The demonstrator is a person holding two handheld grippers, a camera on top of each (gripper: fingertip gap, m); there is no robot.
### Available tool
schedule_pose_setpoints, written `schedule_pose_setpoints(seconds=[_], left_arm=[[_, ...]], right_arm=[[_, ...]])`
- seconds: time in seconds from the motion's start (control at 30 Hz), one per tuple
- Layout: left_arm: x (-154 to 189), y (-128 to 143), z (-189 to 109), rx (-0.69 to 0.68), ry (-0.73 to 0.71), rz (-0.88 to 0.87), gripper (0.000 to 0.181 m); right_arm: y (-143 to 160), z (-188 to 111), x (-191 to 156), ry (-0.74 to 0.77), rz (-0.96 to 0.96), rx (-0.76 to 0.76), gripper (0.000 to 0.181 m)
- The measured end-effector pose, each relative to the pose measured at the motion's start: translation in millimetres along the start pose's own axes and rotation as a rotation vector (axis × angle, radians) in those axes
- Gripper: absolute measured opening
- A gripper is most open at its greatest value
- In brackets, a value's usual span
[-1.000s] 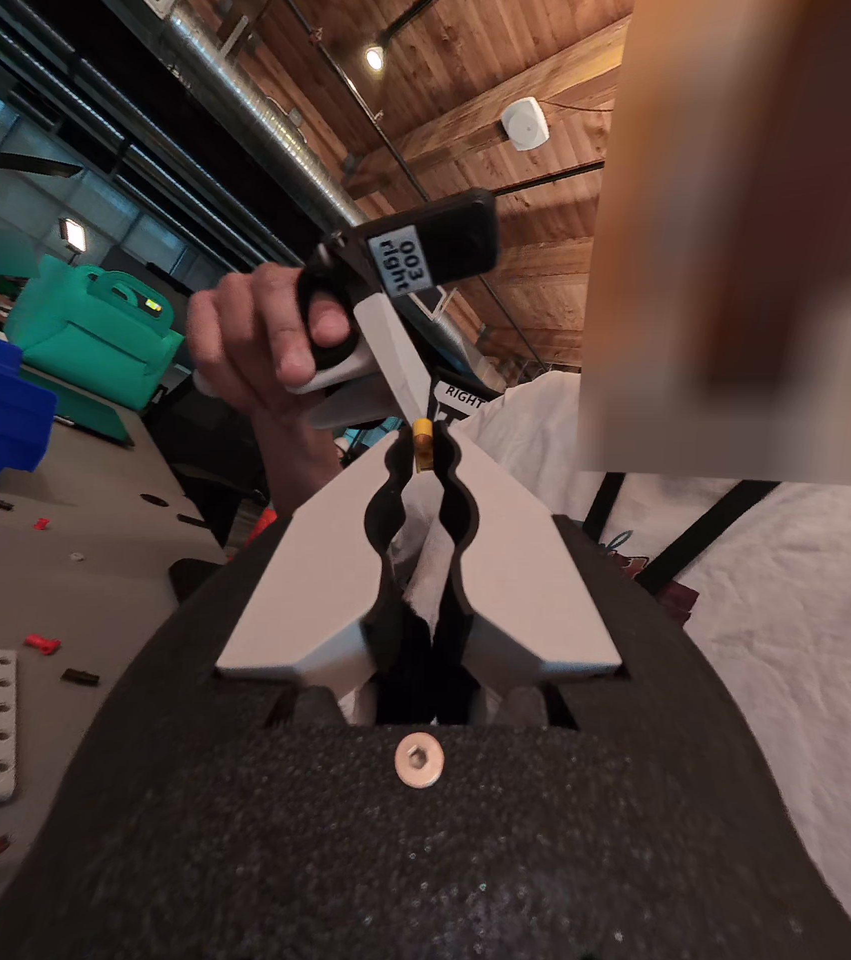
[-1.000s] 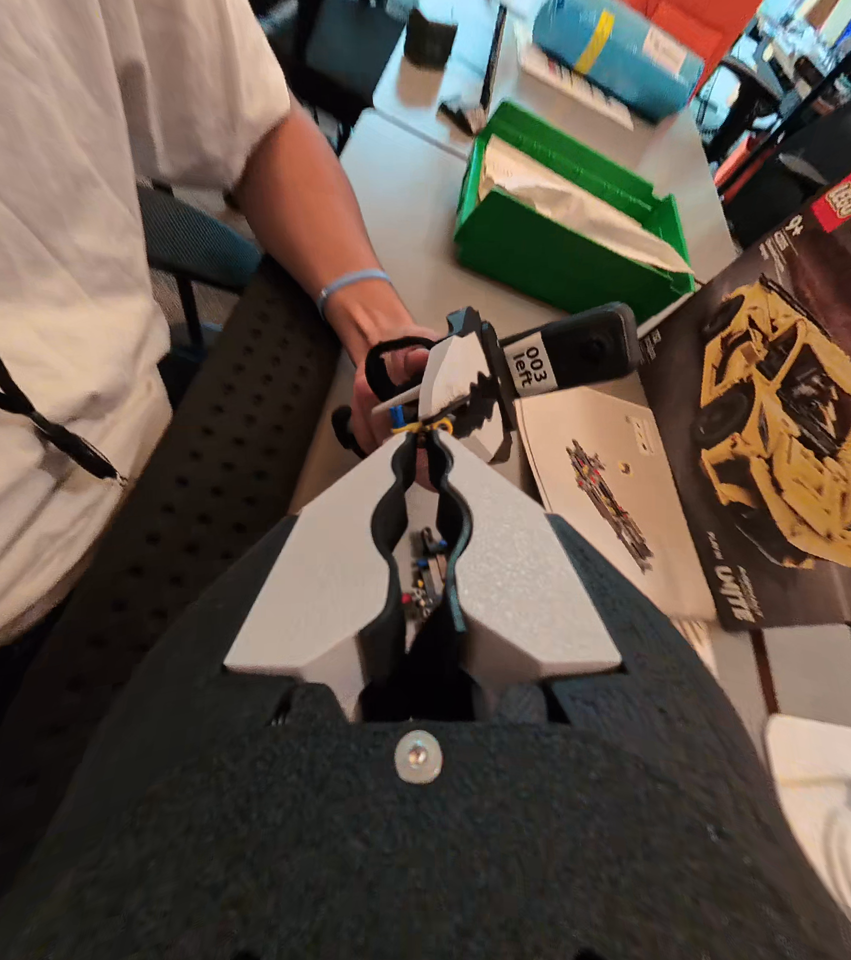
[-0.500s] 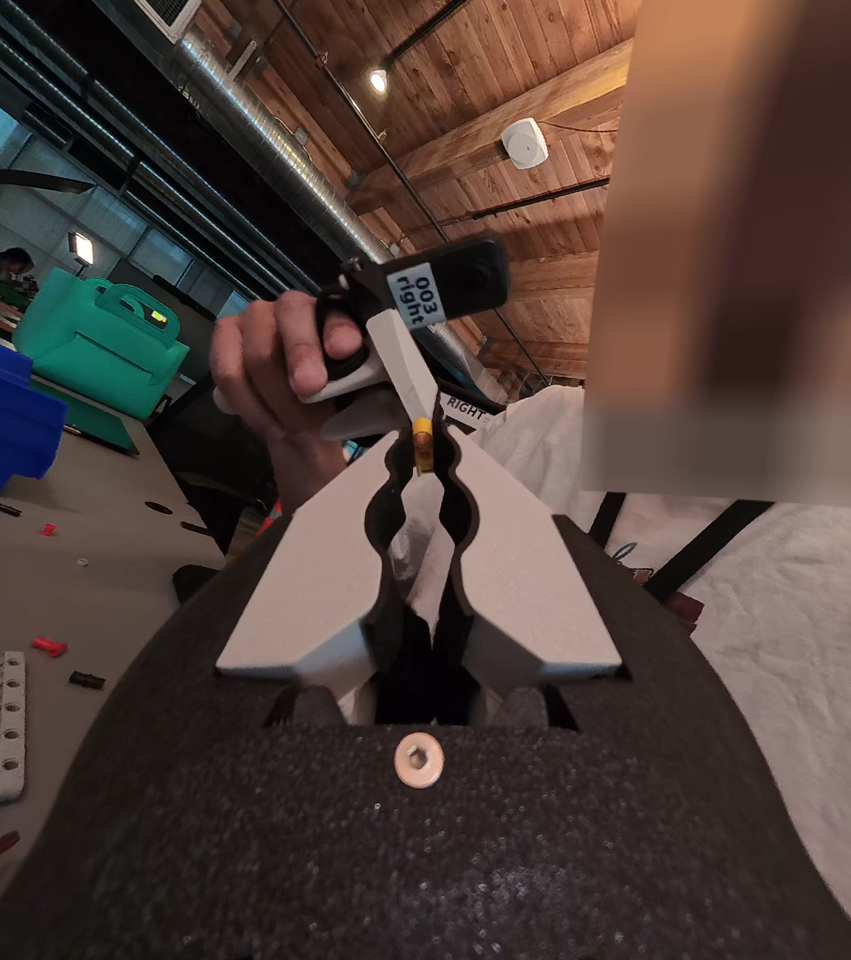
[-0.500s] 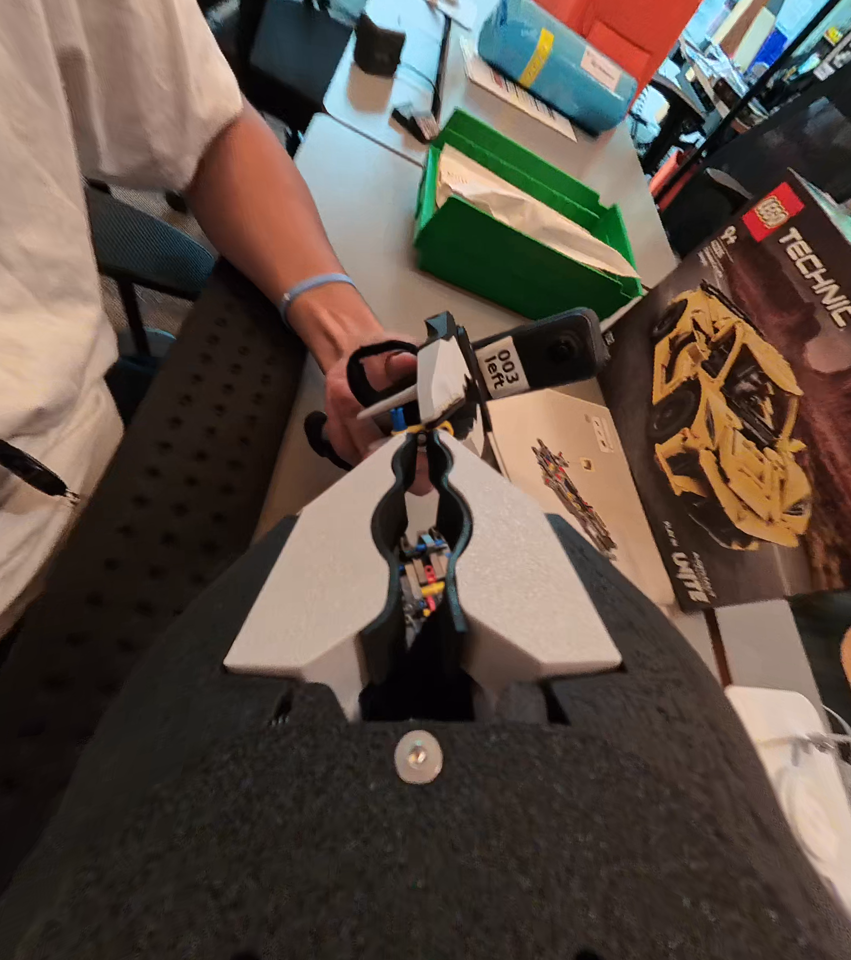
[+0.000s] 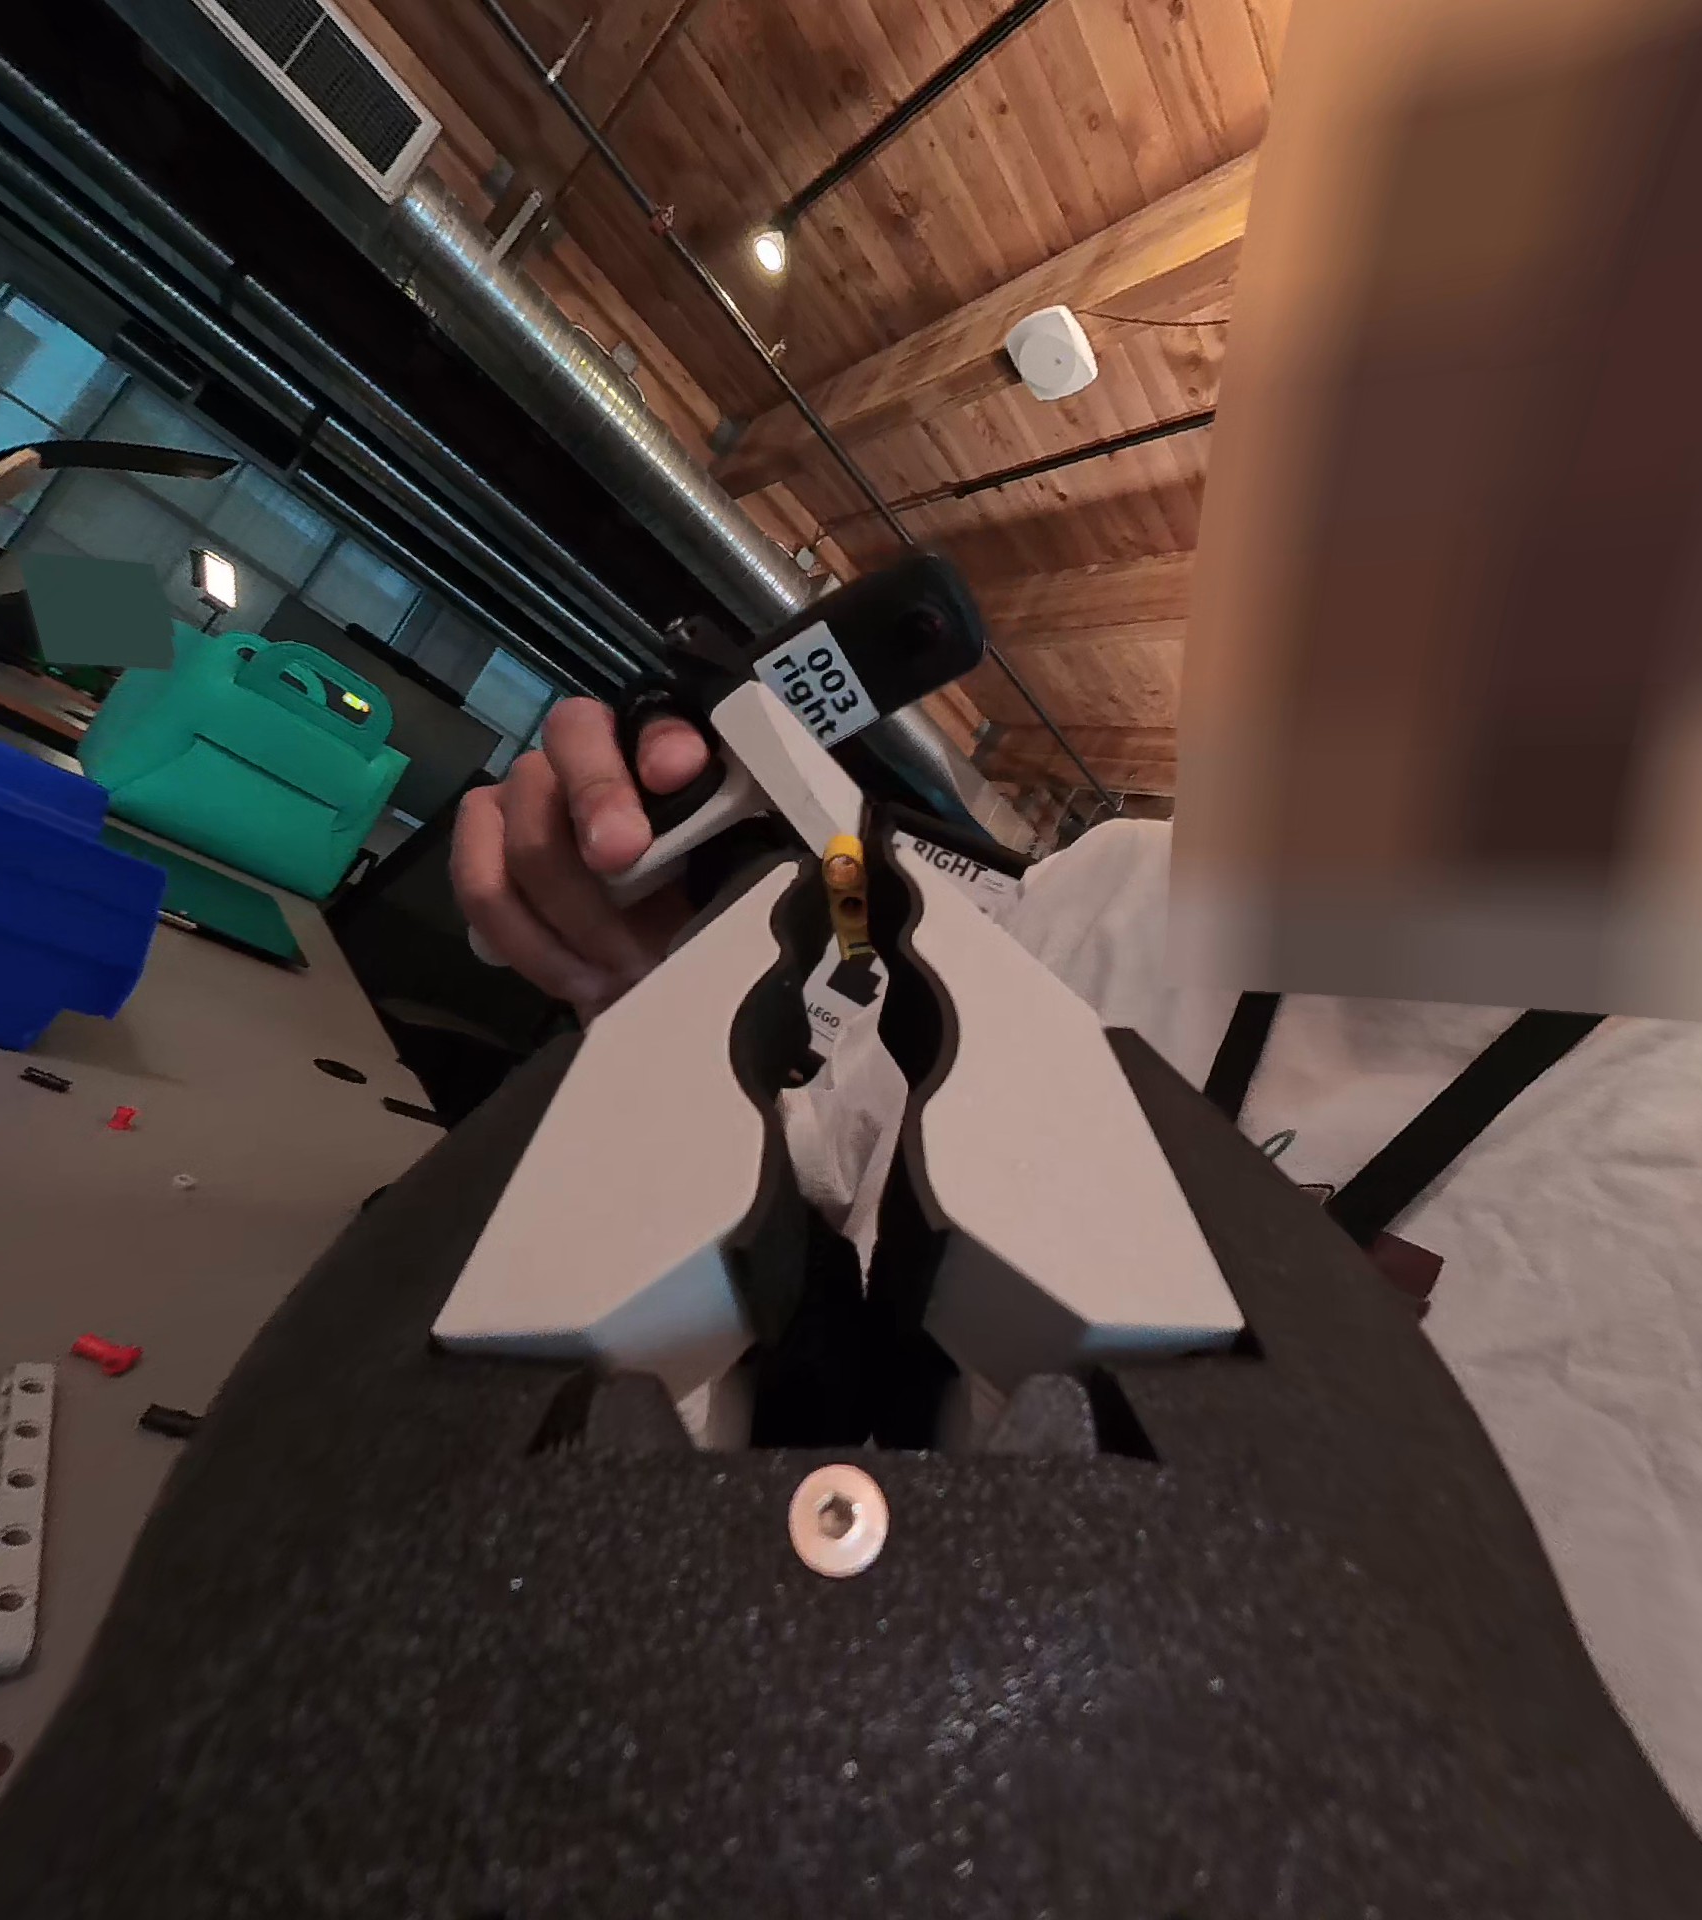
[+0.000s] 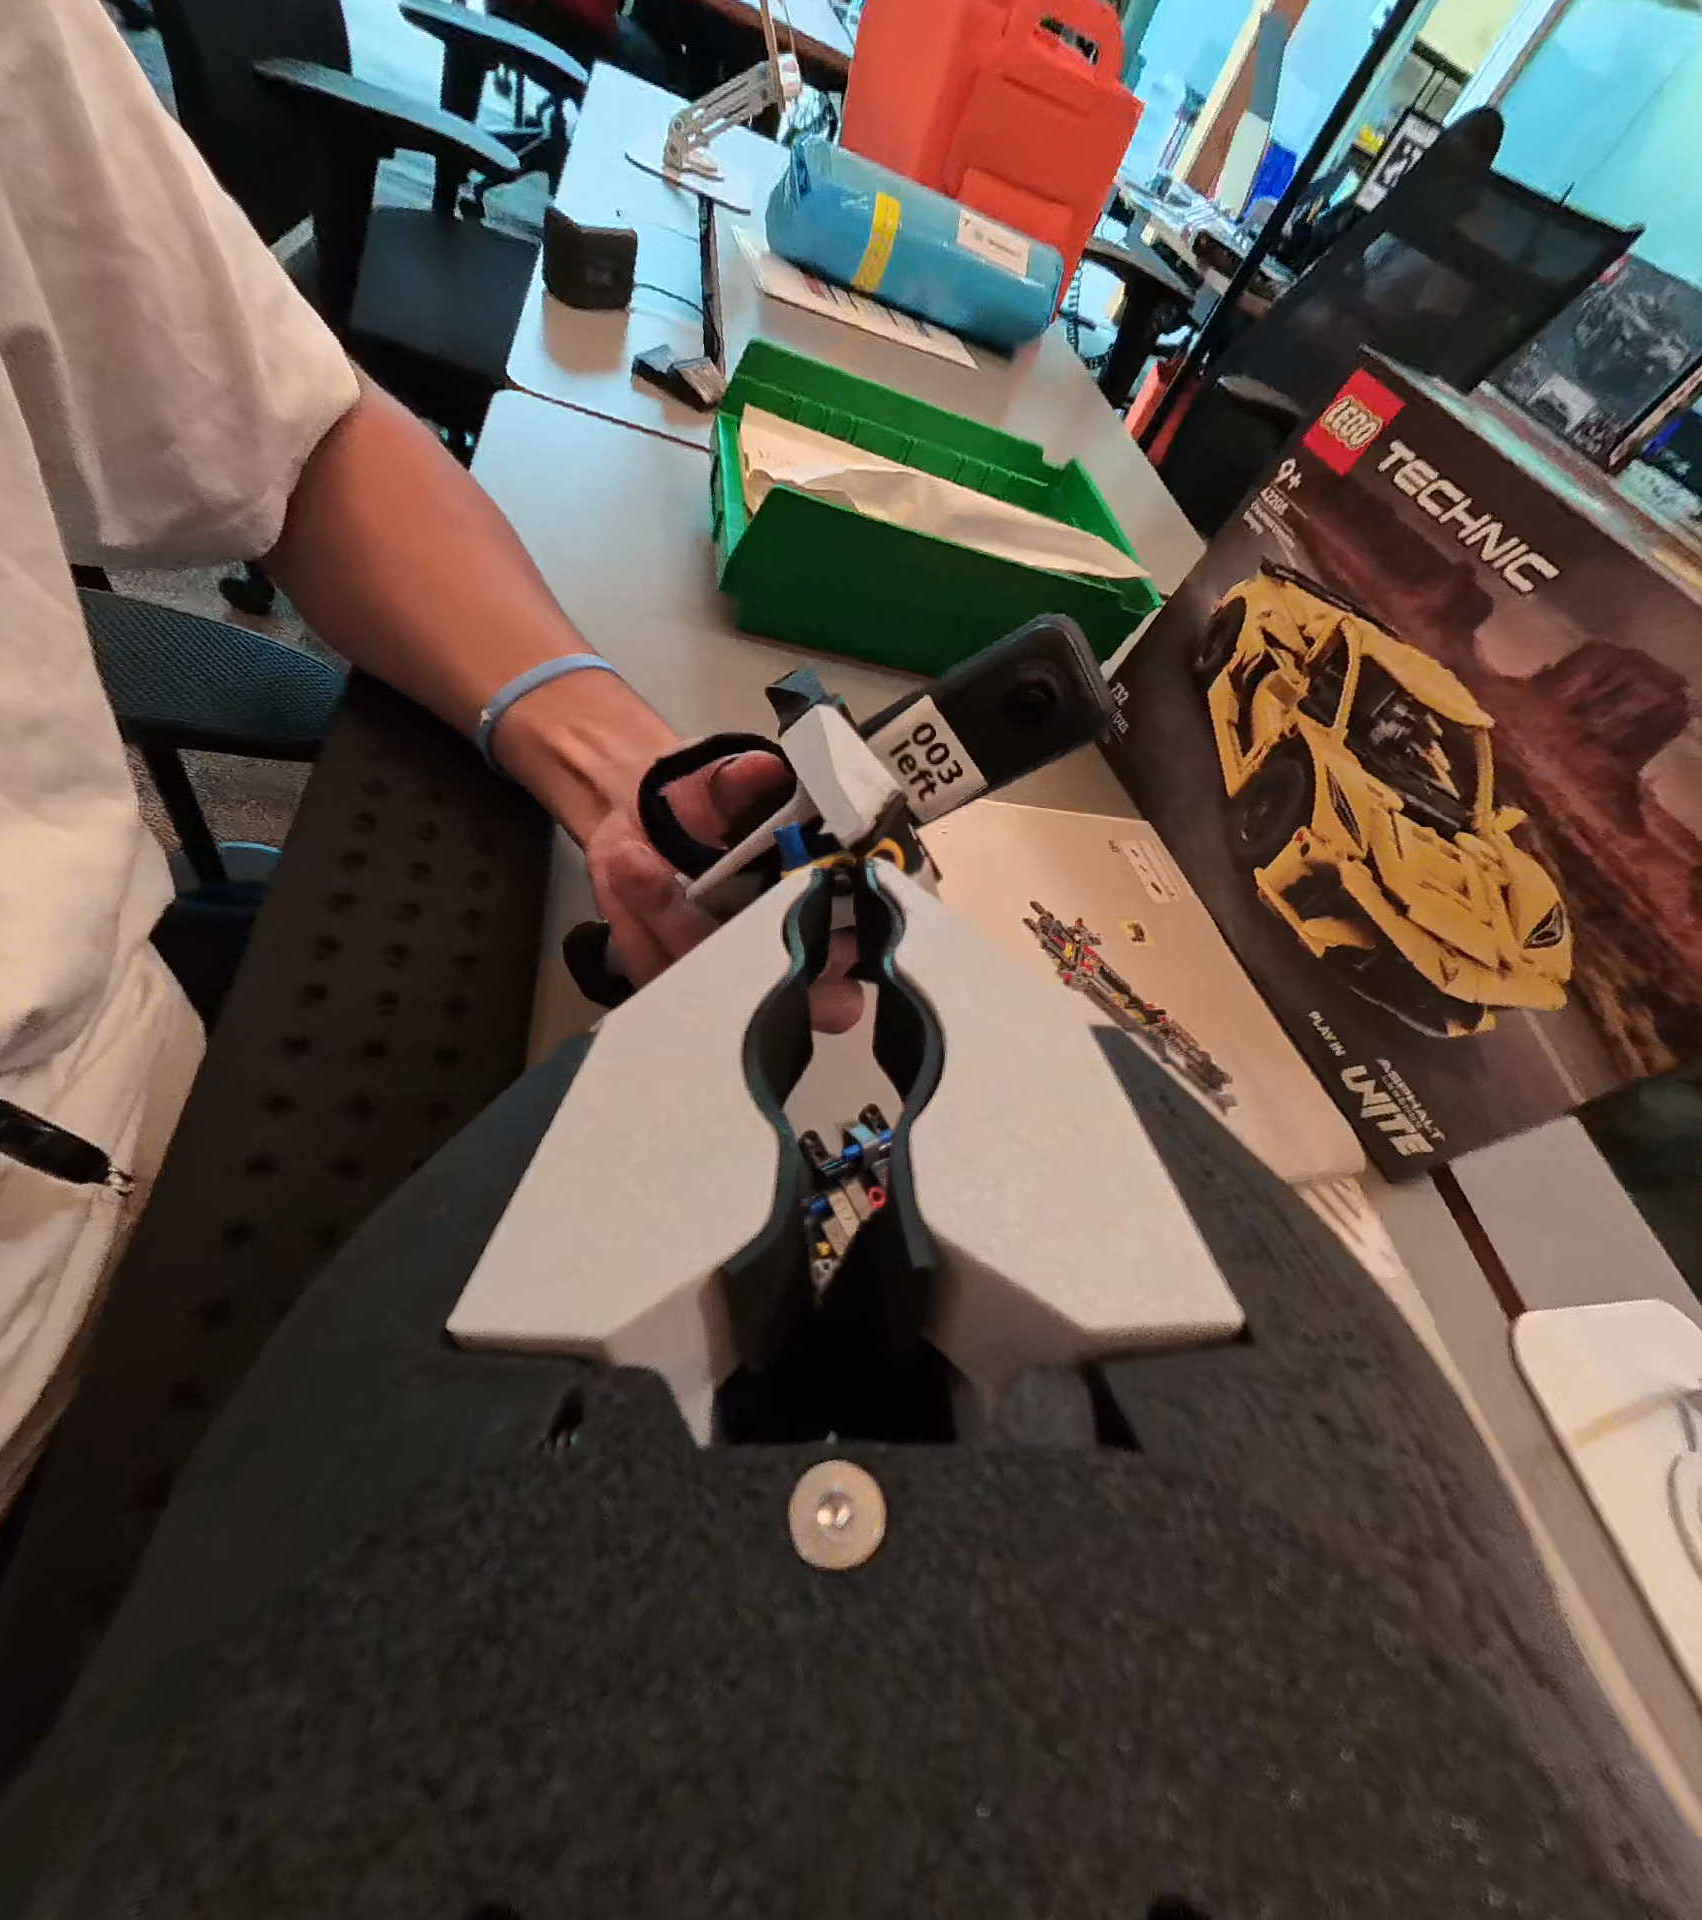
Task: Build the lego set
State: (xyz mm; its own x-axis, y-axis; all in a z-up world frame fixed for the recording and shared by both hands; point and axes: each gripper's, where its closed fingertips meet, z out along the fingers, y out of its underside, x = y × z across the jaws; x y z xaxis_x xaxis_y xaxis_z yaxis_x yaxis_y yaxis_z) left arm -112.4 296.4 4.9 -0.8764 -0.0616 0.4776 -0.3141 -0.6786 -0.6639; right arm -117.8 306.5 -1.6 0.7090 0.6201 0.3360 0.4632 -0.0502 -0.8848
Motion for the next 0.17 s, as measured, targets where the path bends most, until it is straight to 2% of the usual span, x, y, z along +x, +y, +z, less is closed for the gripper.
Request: schedule_pose_setpoints(seconds=[0.17], left_arm=[[-4.3, 0.9, 1.7, -0.045, -0.050, 0.033, 0.005]], right_arm=[[1.3, -3.3, 2.0, -0.056, 0.104, 0.038, 0.004]])
